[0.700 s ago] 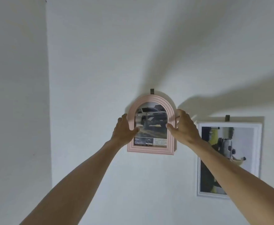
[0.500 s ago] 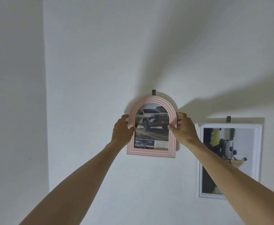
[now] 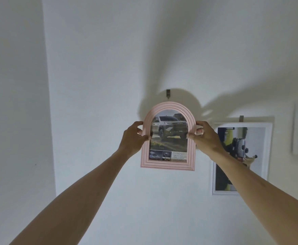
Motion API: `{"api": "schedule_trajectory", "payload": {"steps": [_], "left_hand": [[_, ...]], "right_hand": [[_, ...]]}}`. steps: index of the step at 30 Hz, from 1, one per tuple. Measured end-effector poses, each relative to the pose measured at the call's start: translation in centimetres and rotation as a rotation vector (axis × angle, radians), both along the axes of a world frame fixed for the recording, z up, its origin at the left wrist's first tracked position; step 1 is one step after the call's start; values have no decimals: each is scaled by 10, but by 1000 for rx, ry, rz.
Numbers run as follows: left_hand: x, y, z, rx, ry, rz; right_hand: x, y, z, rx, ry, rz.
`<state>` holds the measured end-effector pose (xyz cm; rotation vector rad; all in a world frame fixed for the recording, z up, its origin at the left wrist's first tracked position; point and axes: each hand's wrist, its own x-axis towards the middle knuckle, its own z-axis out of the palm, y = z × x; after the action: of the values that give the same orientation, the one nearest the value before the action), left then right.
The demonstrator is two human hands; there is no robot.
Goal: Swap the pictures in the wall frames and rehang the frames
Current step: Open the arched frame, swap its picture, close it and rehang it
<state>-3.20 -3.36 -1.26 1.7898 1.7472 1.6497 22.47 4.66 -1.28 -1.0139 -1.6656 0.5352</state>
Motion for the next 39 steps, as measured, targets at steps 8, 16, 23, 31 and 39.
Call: {"api": "schedule_trajectory", "payload": {"steps": [8, 16, 23, 31, 39], "left_hand": [[1, -21, -76, -191, -100, -150], [21, -53, -199, -453, -186, -193], [45, -72, -287, -744, -303, -289], [59, -93, -328, -855, -432, -316], [88, -97, -334, -698, -215, -279]], "right_hand": [[11, -41, -78, -160, -22, -54], [28, -74, -210, -448, -32, -77], [56, -109, -309, -745, -40, -90], [70, -140, -349, -850, -90, -164], [41, -138, -325, -798, -148, -60]]}}
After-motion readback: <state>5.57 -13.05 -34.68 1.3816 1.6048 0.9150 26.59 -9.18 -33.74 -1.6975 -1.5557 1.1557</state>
